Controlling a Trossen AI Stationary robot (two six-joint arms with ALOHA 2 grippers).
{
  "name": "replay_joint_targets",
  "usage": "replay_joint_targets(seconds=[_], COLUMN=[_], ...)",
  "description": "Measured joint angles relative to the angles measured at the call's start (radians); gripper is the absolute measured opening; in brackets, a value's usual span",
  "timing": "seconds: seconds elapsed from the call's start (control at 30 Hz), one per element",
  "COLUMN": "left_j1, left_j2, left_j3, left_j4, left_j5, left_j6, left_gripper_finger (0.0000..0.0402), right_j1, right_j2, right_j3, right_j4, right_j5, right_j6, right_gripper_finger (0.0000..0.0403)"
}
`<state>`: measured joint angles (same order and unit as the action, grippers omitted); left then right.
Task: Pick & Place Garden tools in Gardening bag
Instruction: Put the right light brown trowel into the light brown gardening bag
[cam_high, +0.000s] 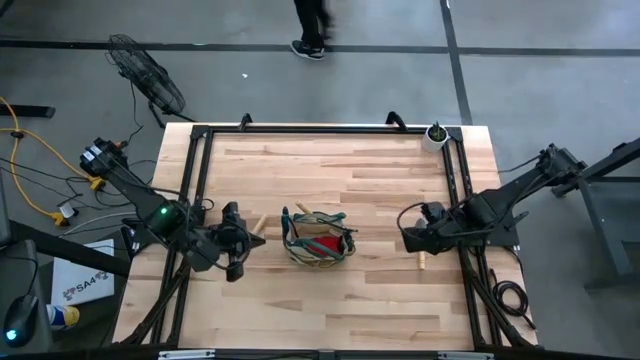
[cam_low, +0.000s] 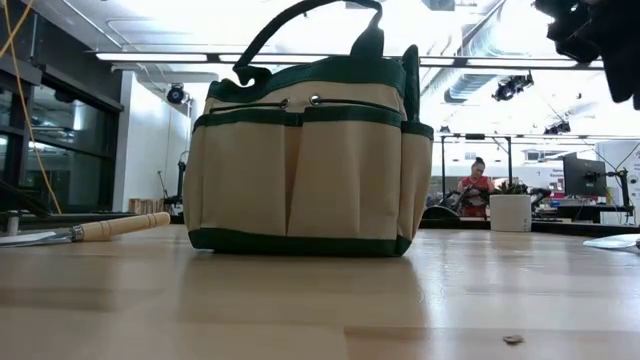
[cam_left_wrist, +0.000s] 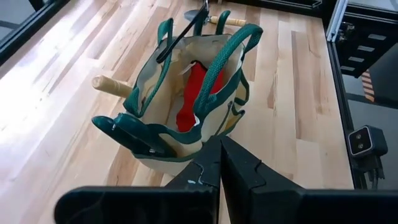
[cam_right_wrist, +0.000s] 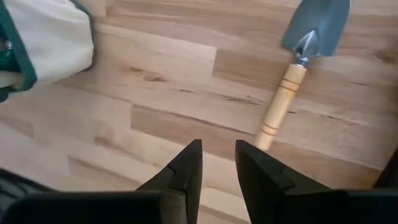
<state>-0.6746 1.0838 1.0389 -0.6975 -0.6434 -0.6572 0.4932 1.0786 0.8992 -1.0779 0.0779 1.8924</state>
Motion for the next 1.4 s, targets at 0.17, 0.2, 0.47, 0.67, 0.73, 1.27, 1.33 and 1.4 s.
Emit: replay_joint_targets(seconds=[0.17, 0.2, 0.47, 0.67, 0.73, 1.27, 1.33, 1.4], left_j1=[0.0, 0.0, 0.0, 0.0, 0.0, 0.0, 0.0, 0.0], left_j2=[-0.002, -0.002, -0.002, -0.002, -0.002, -0.002, -0.002, -0.002], left_j3=[0.0, 0.0, 0.0, 0.0, 0.0, 0.0, 0.0, 0.0], left_j4=[0.0, -0.001, -0.002, -0.009, -0.01, -0.019, -0.019, -0.019], left_j5=[0.006, 0.007, 0.047, 0.081, 0.088, 0.103, 0.103, 0.103], left_j6=[0.029, 0.033, 0.051, 0.074, 0.084, 0.131, 0.13, 0.13], left_gripper_finger=[0.0, 0.0, 0.0, 0.0, 0.0, 0.0, 0.0, 0.0], right_j1=[0.005, 0.005, 0.004, 0.011, 0.011, -0.093, -0.117, -0.141], right_j2=[0.064, 0.081, 0.226, 0.322, 0.343, 0.379, 0.379, 0.379], right_j3=[0.0, 0.0, 0.0, 0.0, -0.001, -0.093, -0.107, -0.129], right_j4=[-0.002, -0.008, -0.035, -0.04, -0.039, 0.016, 0.016, 0.02], right_j5=[-0.019, -0.036, -0.155, -0.156, -0.158, -0.156, -0.156, -0.156], right_j6=[0.042, 0.063, 0.163, 0.202, 0.208, 0.2, 0.18, 0.159], right_gripper_finger=[0.0096, 0.0101, 0.0171, 0.0213, 0.0215, 0.0211, 0.0211, 0.0211])
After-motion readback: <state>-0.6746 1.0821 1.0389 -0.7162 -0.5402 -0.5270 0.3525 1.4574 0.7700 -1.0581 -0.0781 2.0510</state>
